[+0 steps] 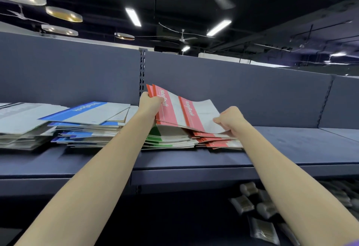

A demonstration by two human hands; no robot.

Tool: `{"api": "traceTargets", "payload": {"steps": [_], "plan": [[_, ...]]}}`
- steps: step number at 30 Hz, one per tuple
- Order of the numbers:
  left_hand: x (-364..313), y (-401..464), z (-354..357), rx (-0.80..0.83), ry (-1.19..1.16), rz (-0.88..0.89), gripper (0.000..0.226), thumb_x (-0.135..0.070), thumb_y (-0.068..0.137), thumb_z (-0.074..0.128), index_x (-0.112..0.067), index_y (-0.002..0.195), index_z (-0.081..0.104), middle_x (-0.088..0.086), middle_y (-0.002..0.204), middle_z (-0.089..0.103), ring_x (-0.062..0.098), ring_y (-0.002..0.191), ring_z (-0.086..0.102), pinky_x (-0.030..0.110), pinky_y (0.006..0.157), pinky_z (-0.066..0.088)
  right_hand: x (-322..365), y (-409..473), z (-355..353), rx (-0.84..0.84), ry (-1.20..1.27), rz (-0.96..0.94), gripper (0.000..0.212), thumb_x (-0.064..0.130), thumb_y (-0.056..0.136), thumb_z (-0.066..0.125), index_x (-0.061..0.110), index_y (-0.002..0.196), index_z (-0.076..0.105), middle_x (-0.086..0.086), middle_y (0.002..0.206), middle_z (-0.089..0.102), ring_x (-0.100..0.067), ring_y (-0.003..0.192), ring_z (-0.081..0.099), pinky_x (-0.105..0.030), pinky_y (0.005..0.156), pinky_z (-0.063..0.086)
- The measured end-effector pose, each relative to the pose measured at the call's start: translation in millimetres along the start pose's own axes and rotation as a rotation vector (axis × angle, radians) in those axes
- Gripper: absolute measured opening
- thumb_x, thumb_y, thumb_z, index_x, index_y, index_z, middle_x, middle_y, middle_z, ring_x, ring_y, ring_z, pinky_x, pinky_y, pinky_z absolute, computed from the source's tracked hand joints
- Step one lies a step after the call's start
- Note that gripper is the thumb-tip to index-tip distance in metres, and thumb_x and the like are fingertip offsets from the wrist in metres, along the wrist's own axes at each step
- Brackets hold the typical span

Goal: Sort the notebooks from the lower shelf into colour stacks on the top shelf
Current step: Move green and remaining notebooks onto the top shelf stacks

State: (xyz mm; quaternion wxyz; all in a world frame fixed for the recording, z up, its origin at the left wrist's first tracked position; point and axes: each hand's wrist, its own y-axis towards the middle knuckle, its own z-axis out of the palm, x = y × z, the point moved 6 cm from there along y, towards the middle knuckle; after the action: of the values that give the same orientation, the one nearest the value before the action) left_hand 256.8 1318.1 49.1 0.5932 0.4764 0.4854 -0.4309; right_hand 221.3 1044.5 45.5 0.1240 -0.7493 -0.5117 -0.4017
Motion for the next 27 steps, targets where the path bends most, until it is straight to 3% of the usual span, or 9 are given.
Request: {"api": "traceTargets", "payload": {"steps": [4,9,12,15,17,18,20,22,27], "plan": [[0.6,0.6,-1.2,-0.024,-0.02,-0.006,0.029,-0.013,0.1,0.051,-0.016,0.127,0.042,0.005,0.11,0.054,0.014,0.077,0.054,0.027,0.051,0.042,-19.9,5.6,-9.8,-0.078,-0.216,0.048,0.018,0.002,0.071,0.051,0.014,0.071,0.038,-0.005,0.06,0.045,-0.023,0.05,0.049,-0.023,0.053,0.038],[-4.2,-1.4,-5.3,-0.025,-0.097,0.0,0.033,-0.013,0.097,0.051,-0.013,0.129,0.045,0.009,0.117,0.058,0.022,0.091,0.06,0.029,0.056,0.045,-26.2,8.5,-10.2,-0.08,-0.305,0.0,0.023,-0.001,0.078,0.047,0.014,0.069,0.031,-0.003,0.061,0.037,-0.022,0.053,0.031,-0.023,0.05,0.025],[-3.7,-3.0,-7.5,-0.052,-0.189,-0.007,0.03,-0.016,0.098,0.05,-0.015,0.128,0.045,0.006,0.112,0.059,0.02,0.089,0.062,0.03,0.057,0.049,-25.1,4.0,-11.4,-0.085,-0.315,-0.005,0.023,-0.002,0.078,0.044,0.014,0.068,0.03,-0.003,0.064,0.038,-0.022,0.057,0.031,-0.025,0.052,0.025],[-1.7,-2.4,-4.8,-0.039,-0.18,-0.008,0.029,-0.015,0.099,0.051,-0.016,0.126,0.044,0.003,0.105,0.058,0.017,0.083,0.06,0.03,0.055,0.048,-19.7,0.3,-10.2,-0.093,-0.334,-0.039,0.014,0.005,0.079,0.046,0.015,0.073,0.039,-0.01,0.088,0.052,-0.031,0.081,0.044,-0.031,0.067,0.038],[0.3,-2.0,-0.1,-0.014,-0.133,-0.001,0.028,-0.012,0.098,0.052,-0.015,0.124,0.043,0.001,0.1,0.057,0.015,0.08,0.058,0.027,0.052,0.044,-9.1,-1.6,-9.8,-0.122,-0.271,-0.138,0.007,0.014,0.087,0.055,0.014,0.094,0.057,-0.011,0.109,0.058,-0.035,0.102,0.051,-0.036,0.082,0.044],[1.2,-1.4,2.2,0.0,-0.118,0.003,0.029,-0.011,0.097,0.055,-0.014,0.124,0.044,0.003,0.103,0.058,0.016,0.08,0.059,0.027,0.053,0.044,-1.6,-4.4,-6.7,-0.088,-0.177,-0.185,0.016,0.021,0.092,0.058,0.011,0.104,0.061,-0.009,0.111,0.063,-0.032,0.104,0.055,-0.037,0.084,0.046],[1.9,-0.5,5.7,0.019,-0.098,0.022,0.033,-0.011,0.094,0.06,-0.012,0.124,0.046,0.006,0.111,0.06,0.019,0.084,0.062,0.029,0.056,0.046,15.1,-16.6,7.0,0.111,0.044,-0.222,0.035,0.036,0.096,0.059,0.002,0.102,0.066,-0.008,0.097,0.072,-0.023,0.083,0.062,-0.035,0.072,0.049],[1.9,-0.3,7.3,0.037,-0.069,0.034,0.034,-0.012,0.093,0.063,-0.014,0.122,0.046,0.006,0.112,0.061,0.02,0.087,0.063,0.032,0.059,0.049,28.8,-32.8,18.7,0.277,0.12,-0.222,0.051,0.045,0.095,0.063,-0.006,0.09,0.064,-0.009,0.081,0.07,-0.014,0.06,0.057,-0.026,0.057,0.041],[3.2,1.5,9.3,0.043,-0.1,0.054,0.031,-0.012,0.094,0.064,-0.015,0.119,0.047,0.006,0.113,0.064,0.025,0.098,0.066,0.043,0.079,0.056,26.4,-30.3,15.0,0.191,0.265,-0.167,0.026,0.016,0.088,0.077,-0.006,0.099,0.068,-0.006,0.075,0.065,-0.01,0.052,0.054,-0.018,0.044,0.039]]}}
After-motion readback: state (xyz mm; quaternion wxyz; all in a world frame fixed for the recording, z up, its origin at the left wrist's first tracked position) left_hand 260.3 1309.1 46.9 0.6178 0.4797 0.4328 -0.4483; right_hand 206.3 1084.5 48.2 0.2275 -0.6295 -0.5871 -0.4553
